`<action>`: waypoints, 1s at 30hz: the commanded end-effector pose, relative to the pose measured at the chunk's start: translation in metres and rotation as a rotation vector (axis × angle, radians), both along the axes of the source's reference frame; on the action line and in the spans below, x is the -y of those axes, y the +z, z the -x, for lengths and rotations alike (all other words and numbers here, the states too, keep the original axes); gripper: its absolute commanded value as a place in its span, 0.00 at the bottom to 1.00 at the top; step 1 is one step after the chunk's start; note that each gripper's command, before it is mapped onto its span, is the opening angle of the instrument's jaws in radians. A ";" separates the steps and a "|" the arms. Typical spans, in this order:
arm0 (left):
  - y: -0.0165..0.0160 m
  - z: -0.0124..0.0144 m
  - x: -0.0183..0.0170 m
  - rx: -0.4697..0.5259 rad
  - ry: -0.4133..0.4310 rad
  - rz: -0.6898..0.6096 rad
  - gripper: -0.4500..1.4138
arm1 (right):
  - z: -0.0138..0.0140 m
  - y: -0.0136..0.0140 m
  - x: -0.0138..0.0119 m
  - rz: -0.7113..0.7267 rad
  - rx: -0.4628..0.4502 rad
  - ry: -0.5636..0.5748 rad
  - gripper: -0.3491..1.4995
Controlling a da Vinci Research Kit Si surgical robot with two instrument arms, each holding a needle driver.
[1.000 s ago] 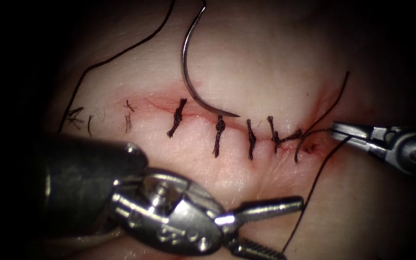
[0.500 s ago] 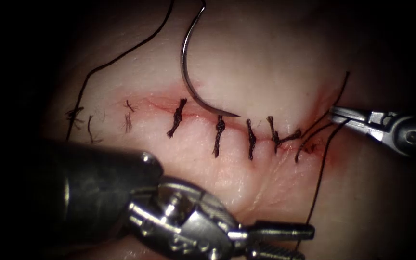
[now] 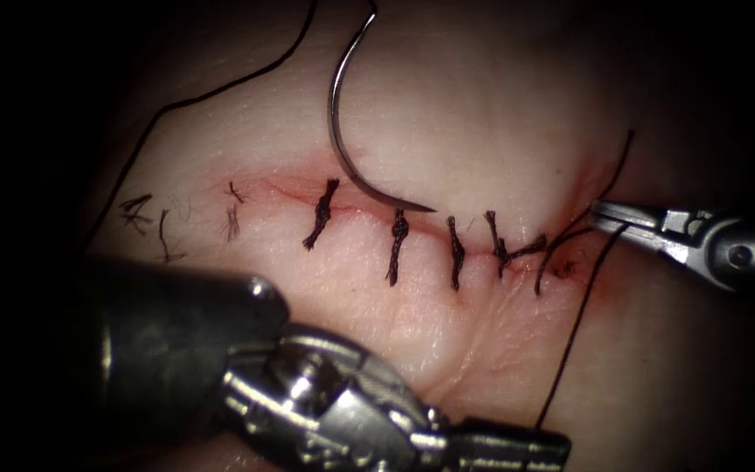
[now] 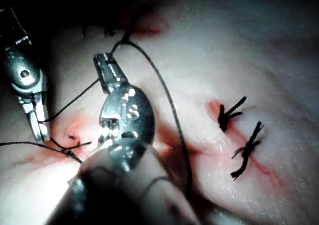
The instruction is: Wound Closure
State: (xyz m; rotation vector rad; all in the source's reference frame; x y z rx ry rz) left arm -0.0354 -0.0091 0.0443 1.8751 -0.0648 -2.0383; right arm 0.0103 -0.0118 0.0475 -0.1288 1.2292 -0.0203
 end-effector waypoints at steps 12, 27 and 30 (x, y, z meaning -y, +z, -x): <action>0.0004 -0.0041 -0.0049 -0.028 -0.146 0.041 0.00 | -0.0013 -0.0027 0.0023 -0.099 -0.014 0.021 0.91; -0.0045 -0.0075 -0.0042 -0.040 -0.121 0.124 0.00 | 0.0012 -0.0092 0.0031 -0.207 0.010 -0.056 0.99; -0.0058 -0.0073 -0.0049 -0.033 -0.118 0.120 0.00 | 0.0019 -0.0092 0.0033 -0.197 0.106 -0.084 0.99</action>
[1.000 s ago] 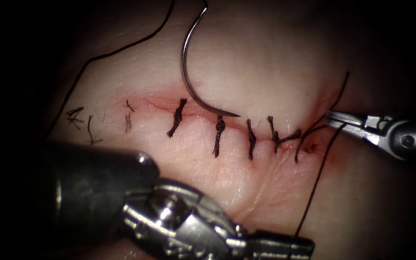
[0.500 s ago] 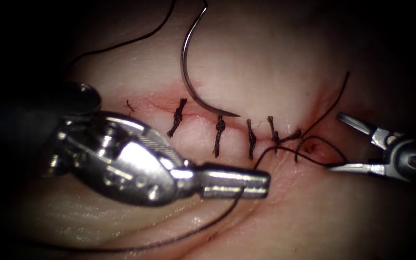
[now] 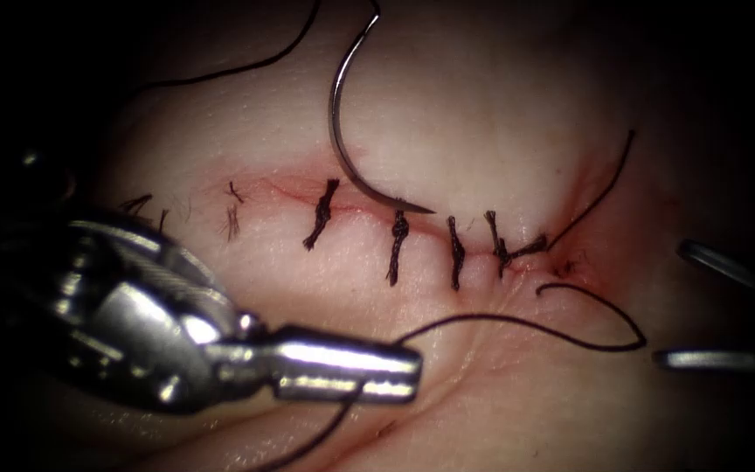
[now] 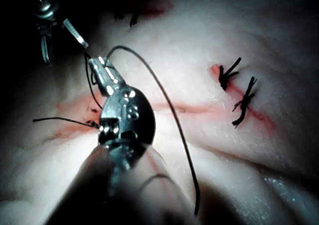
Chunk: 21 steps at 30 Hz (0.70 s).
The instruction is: Wound Closure
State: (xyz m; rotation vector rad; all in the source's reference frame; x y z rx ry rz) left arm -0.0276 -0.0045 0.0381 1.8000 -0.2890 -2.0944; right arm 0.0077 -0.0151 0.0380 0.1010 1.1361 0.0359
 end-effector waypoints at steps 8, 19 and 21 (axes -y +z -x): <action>0.0009 0.0010 -0.0012 0.024 -0.016 -0.004 0.00 | 0.0007 -0.0007 -0.0023 0.055 0.013 0.025 0.79; 0.0030 0.0015 -0.0028 0.048 0.035 0.111 0.00 | -0.0060 0.0014 -0.0053 0.064 -0.056 -0.089 0.00; 0.0036 0.0018 -0.0033 0.056 0.041 0.146 0.00 | -0.0080 0.0029 -0.0045 0.070 -0.062 -0.137 0.00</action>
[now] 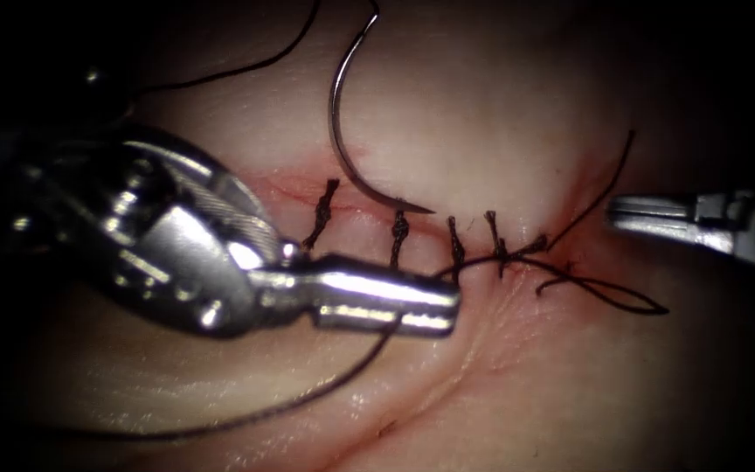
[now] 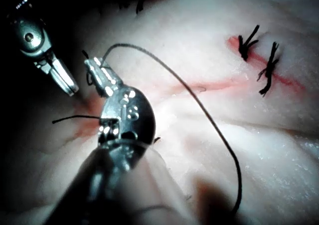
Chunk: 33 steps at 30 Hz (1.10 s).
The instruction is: Wound Closure
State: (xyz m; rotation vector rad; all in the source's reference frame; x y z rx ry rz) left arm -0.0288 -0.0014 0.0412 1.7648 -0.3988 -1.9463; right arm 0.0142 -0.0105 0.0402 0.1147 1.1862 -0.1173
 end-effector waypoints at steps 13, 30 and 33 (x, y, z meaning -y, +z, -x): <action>0.0055 0.0008 -0.0027 -0.122 -0.075 0.100 0.00 | -0.0042 0.0034 0.0021 -0.123 -0.154 -0.048 0.00; 0.0111 0.0038 0.0009 -0.284 -0.020 0.134 0.00 | -0.0036 0.0019 0.0001 -0.270 -0.424 0.236 0.00; 0.0111 0.0052 0.0015 -0.291 -0.008 0.132 0.00 | -0.0041 0.0020 0.0000 -0.257 -0.376 0.301 0.00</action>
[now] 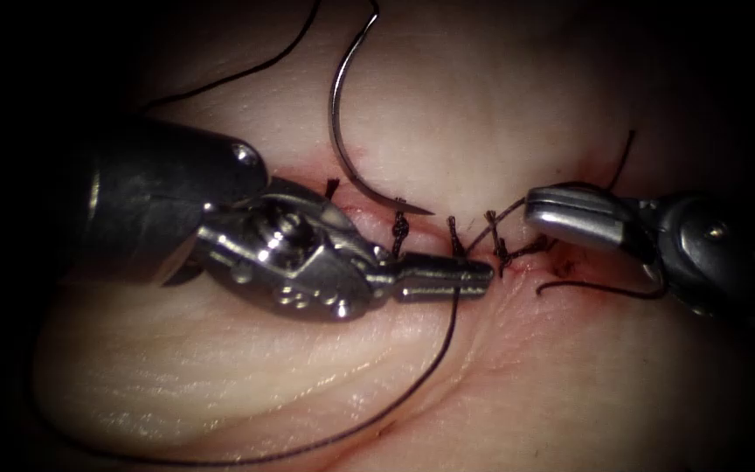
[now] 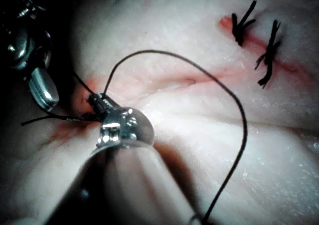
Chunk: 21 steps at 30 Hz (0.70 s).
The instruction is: Wound Closure
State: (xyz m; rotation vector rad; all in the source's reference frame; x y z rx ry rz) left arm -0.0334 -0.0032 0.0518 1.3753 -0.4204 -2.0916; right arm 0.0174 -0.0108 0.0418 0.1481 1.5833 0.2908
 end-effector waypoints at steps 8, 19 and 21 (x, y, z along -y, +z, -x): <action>-0.0014 0.0020 -0.0004 0.043 0.036 -0.039 0.00 | -0.0006 0.0011 -0.0009 -0.022 0.202 0.072 0.72; -0.0034 0.0031 -0.0002 0.165 0.189 -0.144 0.00 | -0.0005 0.0028 -0.0007 0.007 0.362 0.078 0.73; -0.0038 0.0031 -0.0011 0.193 0.214 -0.173 0.00 | -0.0006 0.0033 -0.0002 0.019 0.388 0.058 0.78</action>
